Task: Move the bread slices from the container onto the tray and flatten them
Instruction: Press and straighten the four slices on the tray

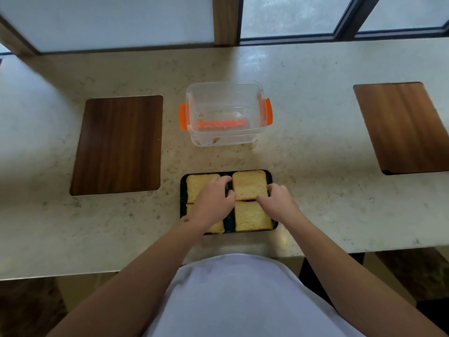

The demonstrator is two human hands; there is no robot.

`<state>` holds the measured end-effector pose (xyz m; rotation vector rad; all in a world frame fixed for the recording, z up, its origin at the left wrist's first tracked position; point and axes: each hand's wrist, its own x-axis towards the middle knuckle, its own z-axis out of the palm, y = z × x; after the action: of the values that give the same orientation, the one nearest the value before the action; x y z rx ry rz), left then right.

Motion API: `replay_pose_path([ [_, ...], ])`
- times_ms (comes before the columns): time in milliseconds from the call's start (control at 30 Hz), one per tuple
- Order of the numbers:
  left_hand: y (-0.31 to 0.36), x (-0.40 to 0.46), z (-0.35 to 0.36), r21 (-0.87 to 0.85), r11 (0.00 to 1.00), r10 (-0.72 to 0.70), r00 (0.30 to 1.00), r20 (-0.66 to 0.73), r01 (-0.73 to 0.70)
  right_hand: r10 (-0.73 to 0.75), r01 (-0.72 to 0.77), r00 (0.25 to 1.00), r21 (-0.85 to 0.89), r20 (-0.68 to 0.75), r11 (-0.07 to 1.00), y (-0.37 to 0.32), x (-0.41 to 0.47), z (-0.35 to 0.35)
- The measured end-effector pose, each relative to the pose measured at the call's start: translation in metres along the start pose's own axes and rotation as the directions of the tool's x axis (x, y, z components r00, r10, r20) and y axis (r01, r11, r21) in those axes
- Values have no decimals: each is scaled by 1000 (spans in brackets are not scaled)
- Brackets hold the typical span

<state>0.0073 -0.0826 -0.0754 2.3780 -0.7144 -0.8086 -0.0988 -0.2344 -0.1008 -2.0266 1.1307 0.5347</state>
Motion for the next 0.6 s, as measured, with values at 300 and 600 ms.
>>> replay_pose_path([
  [300, -10, 8, -39, 373, 923, 54, 992, 118, -95, -137, 130, 990, -201, -21, 971, -46, -27, -10],
  [600, -34, -58, -17, 459, 885, 67, 997, 46, -80, -268, 247, 962, -565, 47, 787, -27, -95, -3],
])
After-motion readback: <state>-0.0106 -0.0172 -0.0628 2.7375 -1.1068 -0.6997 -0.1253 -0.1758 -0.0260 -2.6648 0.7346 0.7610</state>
